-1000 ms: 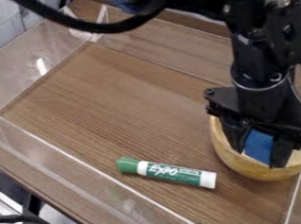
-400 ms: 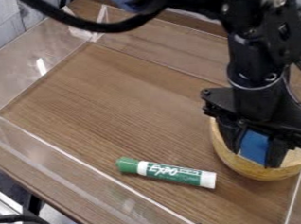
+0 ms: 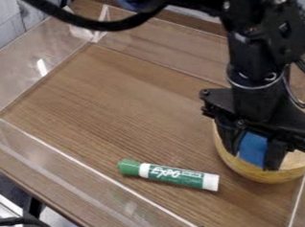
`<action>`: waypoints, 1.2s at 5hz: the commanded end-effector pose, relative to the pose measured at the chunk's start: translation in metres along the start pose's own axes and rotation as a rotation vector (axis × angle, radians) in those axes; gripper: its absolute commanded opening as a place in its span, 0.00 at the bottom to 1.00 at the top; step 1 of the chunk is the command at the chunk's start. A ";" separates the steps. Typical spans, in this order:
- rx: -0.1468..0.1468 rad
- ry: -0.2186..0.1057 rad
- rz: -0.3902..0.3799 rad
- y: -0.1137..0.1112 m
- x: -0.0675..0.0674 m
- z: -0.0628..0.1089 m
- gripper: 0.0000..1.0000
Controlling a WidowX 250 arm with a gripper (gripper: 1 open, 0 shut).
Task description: Put the blue block in the brown bowl
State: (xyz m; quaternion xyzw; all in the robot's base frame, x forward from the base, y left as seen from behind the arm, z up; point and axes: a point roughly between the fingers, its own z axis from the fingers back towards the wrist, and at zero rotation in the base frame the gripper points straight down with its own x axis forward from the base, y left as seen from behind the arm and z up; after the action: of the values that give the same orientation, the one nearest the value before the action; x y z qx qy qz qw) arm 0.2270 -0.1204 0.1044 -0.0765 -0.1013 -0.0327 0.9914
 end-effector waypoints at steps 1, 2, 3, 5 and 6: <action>-0.020 -0.048 0.001 -0.004 0.014 0.015 0.00; -0.019 -0.048 -0.001 -0.004 0.016 0.016 0.00; -0.019 -0.046 -0.005 -0.003 0.016 0.018 0.00; -0.020 -0.043 -0.010 -0.002 0.017 0.020 0.00; -0.020 -0.044 -0.012 -0.002 0.018 0.021 0.00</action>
State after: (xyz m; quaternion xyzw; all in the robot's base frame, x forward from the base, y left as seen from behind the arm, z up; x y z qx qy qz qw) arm 0.2294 -0.1173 0.1115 -0.0740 -0.0935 -0.0413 0.9920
